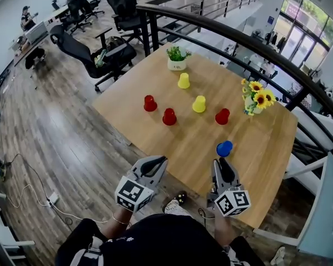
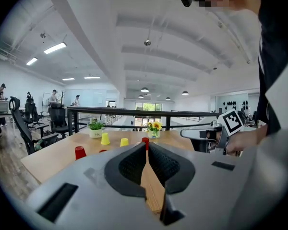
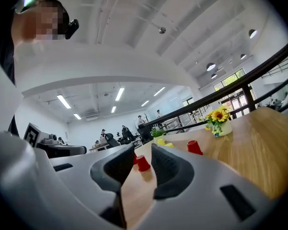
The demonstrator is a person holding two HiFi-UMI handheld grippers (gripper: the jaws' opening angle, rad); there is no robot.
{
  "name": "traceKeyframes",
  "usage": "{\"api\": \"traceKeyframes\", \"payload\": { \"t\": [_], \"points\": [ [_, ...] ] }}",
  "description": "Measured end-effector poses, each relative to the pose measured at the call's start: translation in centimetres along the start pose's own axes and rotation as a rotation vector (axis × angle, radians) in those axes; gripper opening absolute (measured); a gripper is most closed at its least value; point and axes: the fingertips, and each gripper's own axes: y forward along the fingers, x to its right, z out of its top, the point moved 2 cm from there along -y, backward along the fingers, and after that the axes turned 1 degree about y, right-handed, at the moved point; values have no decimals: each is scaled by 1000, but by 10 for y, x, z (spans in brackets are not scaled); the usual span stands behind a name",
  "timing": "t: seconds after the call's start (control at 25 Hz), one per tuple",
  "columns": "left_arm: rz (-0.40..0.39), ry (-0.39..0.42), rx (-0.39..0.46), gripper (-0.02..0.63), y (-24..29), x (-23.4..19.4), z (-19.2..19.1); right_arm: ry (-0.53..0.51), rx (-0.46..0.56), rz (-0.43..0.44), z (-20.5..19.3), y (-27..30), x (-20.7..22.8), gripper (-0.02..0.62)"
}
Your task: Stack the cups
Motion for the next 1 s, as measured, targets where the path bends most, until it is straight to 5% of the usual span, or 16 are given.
{"api": "traceKeyframes", "payload": {
  "t": [0.4, 1.0],
  "points": [
    [-11, 13, -33, 25, 30, -20, 5, -47, -120, -197, -28, 27, 76, 215],
    [77, 37, -72, 25, 41, -64, 4, -114, -266, -372, -67, 64, 152, 265]
  ]
}}
